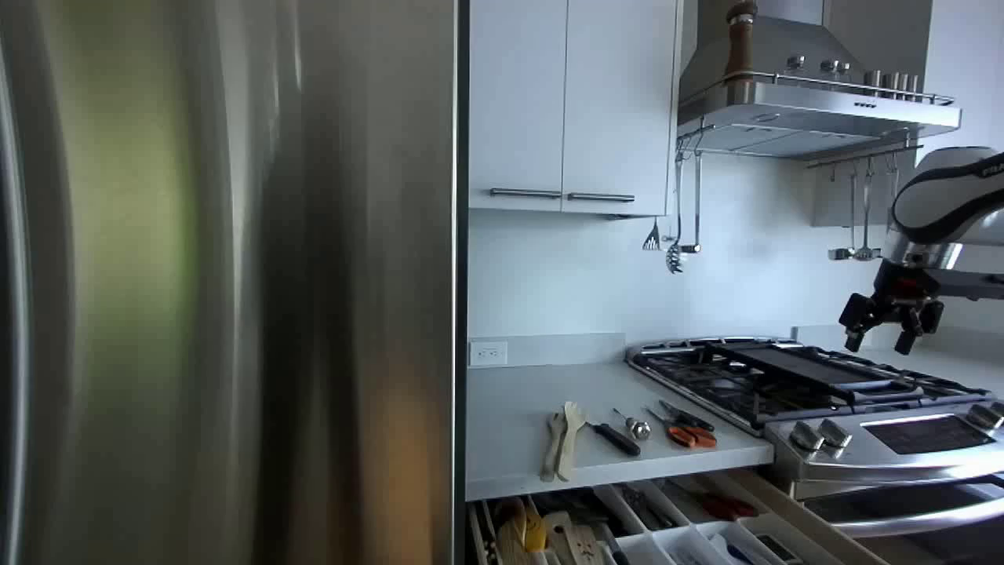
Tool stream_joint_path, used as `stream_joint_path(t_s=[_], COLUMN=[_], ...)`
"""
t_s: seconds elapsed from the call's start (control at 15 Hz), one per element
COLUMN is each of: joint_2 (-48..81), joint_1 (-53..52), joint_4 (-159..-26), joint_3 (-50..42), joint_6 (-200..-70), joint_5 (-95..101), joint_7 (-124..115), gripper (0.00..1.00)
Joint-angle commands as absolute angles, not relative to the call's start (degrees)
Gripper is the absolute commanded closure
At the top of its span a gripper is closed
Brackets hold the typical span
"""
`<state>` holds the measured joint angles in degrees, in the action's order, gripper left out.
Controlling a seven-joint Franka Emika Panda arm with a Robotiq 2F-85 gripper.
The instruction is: Remove the scissors from the open drawer and put it on the counter
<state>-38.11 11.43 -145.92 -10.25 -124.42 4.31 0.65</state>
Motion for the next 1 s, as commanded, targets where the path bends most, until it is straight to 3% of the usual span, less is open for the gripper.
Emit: stream_joint_path(t_s=[0.0, 0.67, 0.93], joint_2=[-38.0, -38.0, -38.7], joint_1=[11.7, 11.7, 9.6], joint_4=[-145.8, -145.8, -149.1], joint_3=[-10.0, -10.0, -5.2], joint_6=[-124.2, -124.2, -124.8], joint_5=[4.1, 4.1, 3.6], joint_7=[0.8, 0.8, -2.9], gripper=[0.00, 0.00, 0.00])
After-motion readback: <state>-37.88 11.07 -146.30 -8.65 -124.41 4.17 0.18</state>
